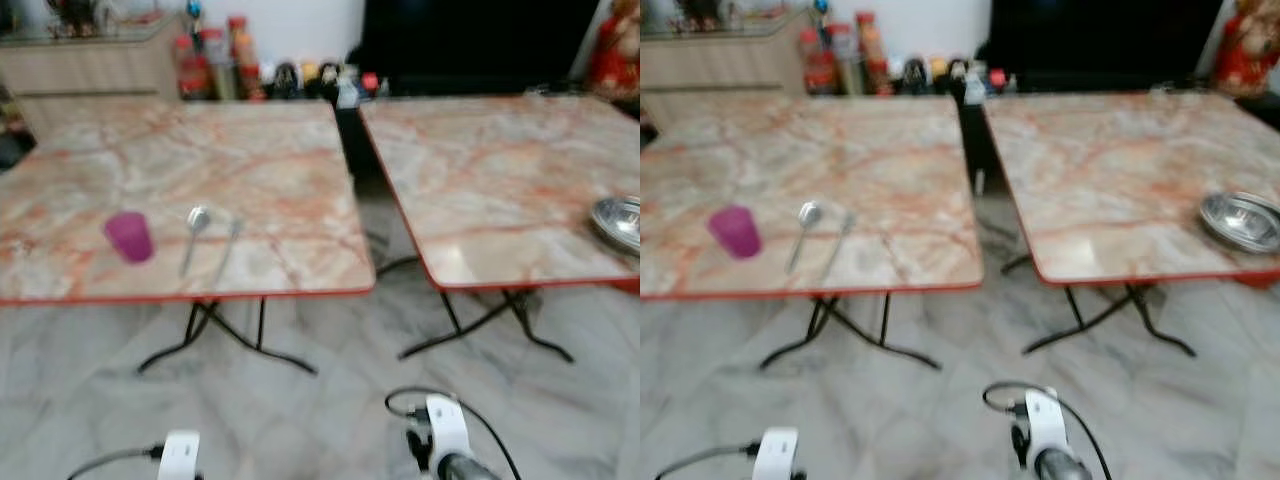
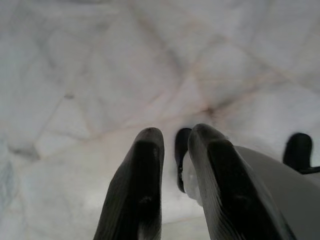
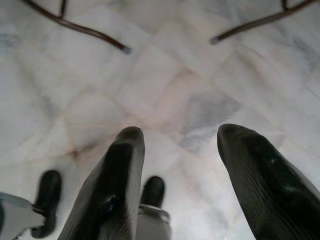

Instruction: Setting the table

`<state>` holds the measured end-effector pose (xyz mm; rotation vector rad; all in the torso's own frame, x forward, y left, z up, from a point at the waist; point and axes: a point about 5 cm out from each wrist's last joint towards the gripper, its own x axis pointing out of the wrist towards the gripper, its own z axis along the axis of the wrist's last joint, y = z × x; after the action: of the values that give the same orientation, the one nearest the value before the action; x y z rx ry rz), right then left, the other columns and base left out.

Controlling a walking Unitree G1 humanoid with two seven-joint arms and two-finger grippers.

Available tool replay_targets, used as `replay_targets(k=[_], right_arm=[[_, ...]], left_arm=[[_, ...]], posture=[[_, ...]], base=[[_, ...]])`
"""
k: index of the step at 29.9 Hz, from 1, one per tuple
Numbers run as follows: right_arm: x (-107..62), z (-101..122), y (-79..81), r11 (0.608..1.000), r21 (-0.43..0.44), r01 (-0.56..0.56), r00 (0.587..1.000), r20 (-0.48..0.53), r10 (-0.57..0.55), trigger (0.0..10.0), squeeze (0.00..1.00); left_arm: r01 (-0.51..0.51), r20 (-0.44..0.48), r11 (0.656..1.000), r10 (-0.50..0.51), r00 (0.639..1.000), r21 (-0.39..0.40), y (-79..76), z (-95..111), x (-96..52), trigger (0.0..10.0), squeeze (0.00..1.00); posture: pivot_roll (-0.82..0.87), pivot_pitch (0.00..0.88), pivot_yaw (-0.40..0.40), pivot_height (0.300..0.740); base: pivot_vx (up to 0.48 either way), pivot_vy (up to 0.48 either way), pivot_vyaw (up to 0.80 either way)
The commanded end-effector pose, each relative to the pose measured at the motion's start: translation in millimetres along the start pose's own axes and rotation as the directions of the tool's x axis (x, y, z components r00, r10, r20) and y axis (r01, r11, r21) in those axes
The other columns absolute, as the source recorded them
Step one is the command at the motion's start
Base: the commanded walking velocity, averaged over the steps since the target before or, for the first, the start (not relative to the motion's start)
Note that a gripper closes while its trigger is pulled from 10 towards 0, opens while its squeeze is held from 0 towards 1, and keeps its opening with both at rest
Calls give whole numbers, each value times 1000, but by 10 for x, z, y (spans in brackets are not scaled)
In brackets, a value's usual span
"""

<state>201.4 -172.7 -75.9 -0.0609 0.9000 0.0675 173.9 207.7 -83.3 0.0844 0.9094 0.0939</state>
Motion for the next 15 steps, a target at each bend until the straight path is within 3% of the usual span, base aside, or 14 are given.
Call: replay_targets(k=[1, 15], right_arm=[[10, 30, 60, 1000, -8, -19, 1000, 9, 19, 10000, 0], [12, 33, 89, 1000, -2, -25, 1000, 12, 25, 10000, 0]], left_arm=[[-19, -22, 1000, 19, 1000, -2, 66, -55, -14, 10000, 0], [-24, -18, 1000, 24, 1000, -5, 88, -52, -16, 10000, 0]], posture=[[111, 26, -29, 740], [118, 44, -28, 740]], base=[[0, 480, 0], [0, 480, 0]])
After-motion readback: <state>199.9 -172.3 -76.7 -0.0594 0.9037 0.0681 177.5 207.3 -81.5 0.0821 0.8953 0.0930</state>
